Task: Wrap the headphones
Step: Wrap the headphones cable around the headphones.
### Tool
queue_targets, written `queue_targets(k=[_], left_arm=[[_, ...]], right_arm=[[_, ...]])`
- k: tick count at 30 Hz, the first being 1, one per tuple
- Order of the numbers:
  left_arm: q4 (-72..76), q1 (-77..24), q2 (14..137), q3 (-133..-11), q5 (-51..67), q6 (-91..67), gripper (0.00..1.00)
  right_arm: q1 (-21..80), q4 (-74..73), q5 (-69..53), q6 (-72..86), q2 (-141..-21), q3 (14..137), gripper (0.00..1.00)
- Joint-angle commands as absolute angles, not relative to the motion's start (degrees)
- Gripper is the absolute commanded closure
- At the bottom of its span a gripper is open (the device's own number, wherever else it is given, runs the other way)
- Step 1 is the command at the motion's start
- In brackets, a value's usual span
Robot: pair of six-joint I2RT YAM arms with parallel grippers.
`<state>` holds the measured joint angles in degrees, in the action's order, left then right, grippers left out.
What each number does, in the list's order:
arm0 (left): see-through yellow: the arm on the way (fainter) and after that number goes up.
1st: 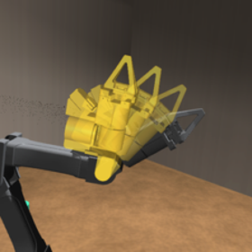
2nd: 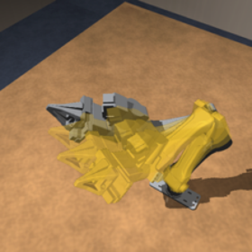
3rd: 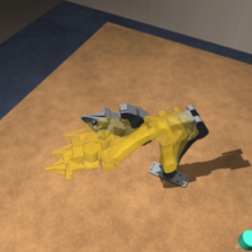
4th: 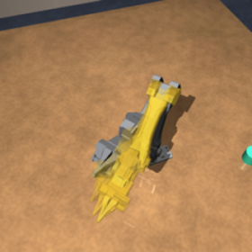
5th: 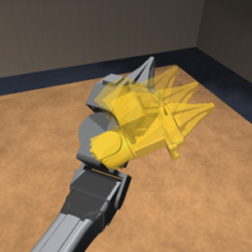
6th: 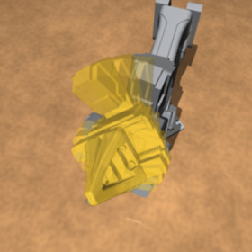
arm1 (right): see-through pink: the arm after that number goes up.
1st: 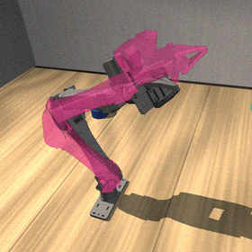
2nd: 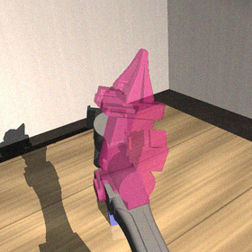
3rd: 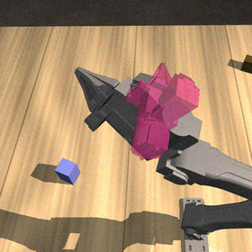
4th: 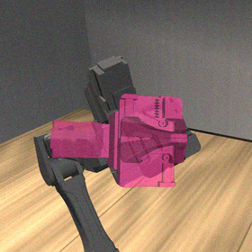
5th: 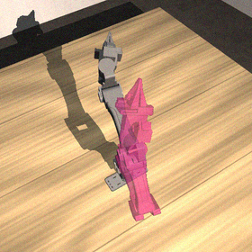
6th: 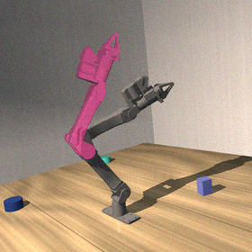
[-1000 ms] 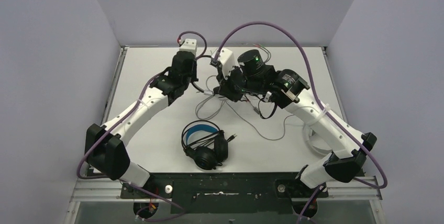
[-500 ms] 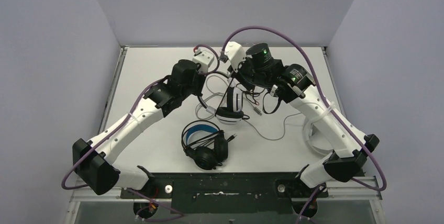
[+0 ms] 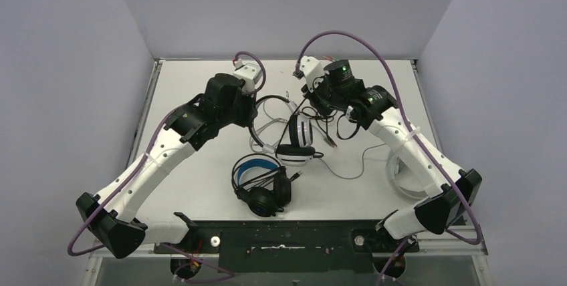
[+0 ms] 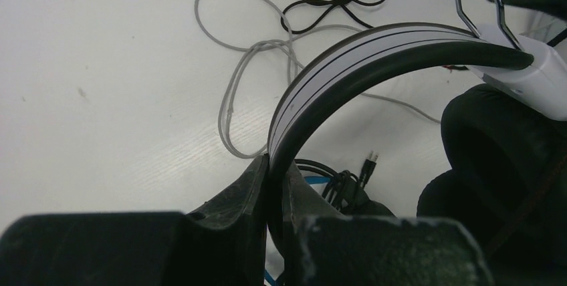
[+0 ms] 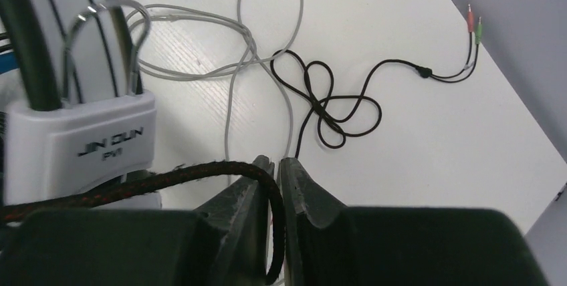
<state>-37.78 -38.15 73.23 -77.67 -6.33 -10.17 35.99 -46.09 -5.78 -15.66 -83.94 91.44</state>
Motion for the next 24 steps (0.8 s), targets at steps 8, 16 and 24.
queue_targets(k=[8,16,24], left_arm=[[-40.58,-28.53,69.19,-85.65,13.09,-31.73,1.00],[-38.05,-25.20,68.93,-87.90,20.39,-42.35,1.00],[-36.04,-23.49,68.79,-90.54,20.57,-51.06,1.00]], right_arm=[[29.22,-21.43,-17.40,-3.43,-75.36,73.25,0.83],[27.99,-0.95,-27.66,9.85,-80.60,65.68,0.57],[28.21,17.70,-32.00,17.50,-89.61,60.81,0.28]])
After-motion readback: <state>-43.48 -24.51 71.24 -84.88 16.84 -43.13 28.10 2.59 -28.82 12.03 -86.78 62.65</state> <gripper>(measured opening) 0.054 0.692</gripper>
